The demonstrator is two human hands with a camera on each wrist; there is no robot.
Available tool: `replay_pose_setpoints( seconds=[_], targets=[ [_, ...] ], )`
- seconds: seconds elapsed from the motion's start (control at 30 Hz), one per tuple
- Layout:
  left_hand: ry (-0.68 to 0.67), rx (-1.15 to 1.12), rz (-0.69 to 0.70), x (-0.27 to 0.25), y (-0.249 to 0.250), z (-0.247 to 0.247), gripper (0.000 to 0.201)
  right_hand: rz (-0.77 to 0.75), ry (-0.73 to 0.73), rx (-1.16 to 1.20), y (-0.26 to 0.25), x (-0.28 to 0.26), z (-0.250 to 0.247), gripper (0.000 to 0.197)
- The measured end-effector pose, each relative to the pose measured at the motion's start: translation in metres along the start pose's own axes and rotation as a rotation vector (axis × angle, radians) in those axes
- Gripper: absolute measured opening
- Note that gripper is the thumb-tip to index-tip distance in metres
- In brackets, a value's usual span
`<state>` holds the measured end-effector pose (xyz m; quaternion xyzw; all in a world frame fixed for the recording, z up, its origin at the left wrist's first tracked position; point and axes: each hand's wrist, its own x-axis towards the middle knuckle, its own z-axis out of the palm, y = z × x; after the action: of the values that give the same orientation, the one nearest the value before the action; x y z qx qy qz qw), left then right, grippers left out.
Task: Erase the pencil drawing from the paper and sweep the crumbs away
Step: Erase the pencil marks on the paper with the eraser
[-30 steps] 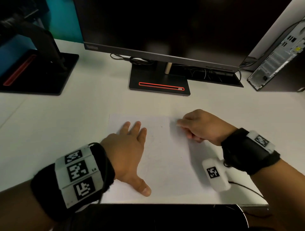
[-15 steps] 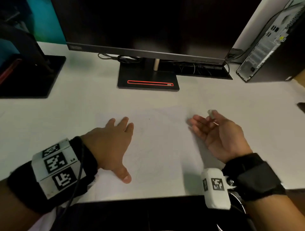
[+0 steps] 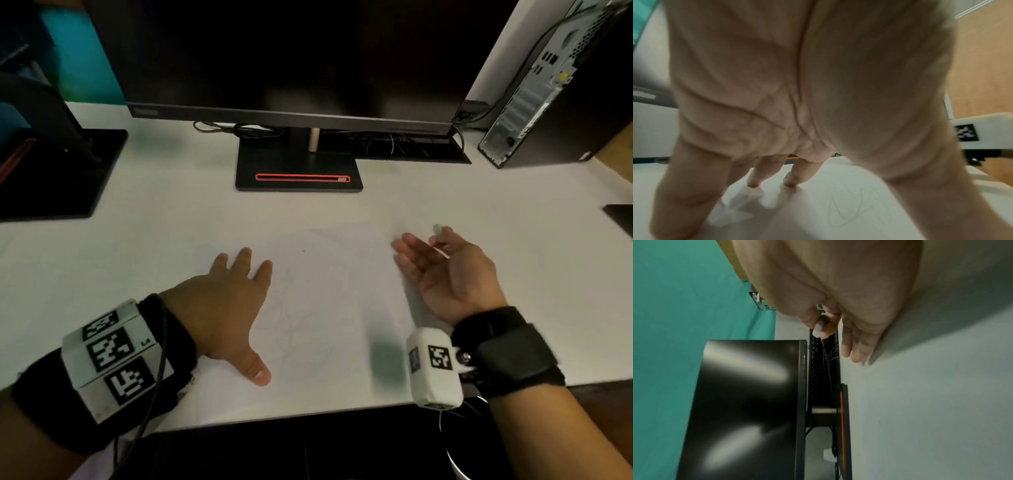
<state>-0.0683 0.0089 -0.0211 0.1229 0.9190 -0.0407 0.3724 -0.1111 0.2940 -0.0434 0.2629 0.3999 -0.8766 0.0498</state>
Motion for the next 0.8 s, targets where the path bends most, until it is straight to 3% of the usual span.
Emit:
replay_pose_setpoints(
  seconds=[0.07,0.2,0.27,0.33,0.43,0.47,0.53,0.7,0.8],
  targets=[
    [0.007,0.004,0.002,0.001,0.0,0.0,0.155,0.019,-0.053,0.008,0.0,-0.016,0.003,0.032],
    [0.013,0.007,-0.001,0.001,0.001,0.001,0.154,0.395,-0.35,-0.288,0.053,-0.059,0.015,0.025],
    [0.021,0.01,0.004,0.001,0.0,0.002,0.154,0.533,-0.399,-0.436,0.066,-0.06,0.013,0.031],
    [0.019,0.001,0.011,-0.001,-0.001,0.003,0.153,0.476,-0.291,-0.339,0.052,-0.04,0.007,0.028],
    [0.027,-0.007,0.02,-0.003,-0.001,0.003,0.152,0.114,0.011,-0.157,0.011,-0.006,0.003,0.028],
    [0.03,-0.003,0.022,-0.003,-0.001,0.003,0.152,0.022,0.046,-0.131,0.003,-0.003,0.004,0.03],
    [0.038,0.007,0.017,-0.003,-0.001,0.002,0.153,0.017,-0.026,-0.138,0.005,-0.009,0.015,0.029],
    [0.056,-0.019,-0.005,-0.002,-0.001,0.003,0.158,0.513,-0.426,-0.558,0.07,-0.034,0.065,0.035],
    [0.063,-0.037,-0.013,-0.004,-0.002,0.004,0.158,0.628,-0.509,-0.564,0.085,-0.017,0.081,0.041]
  ],
)
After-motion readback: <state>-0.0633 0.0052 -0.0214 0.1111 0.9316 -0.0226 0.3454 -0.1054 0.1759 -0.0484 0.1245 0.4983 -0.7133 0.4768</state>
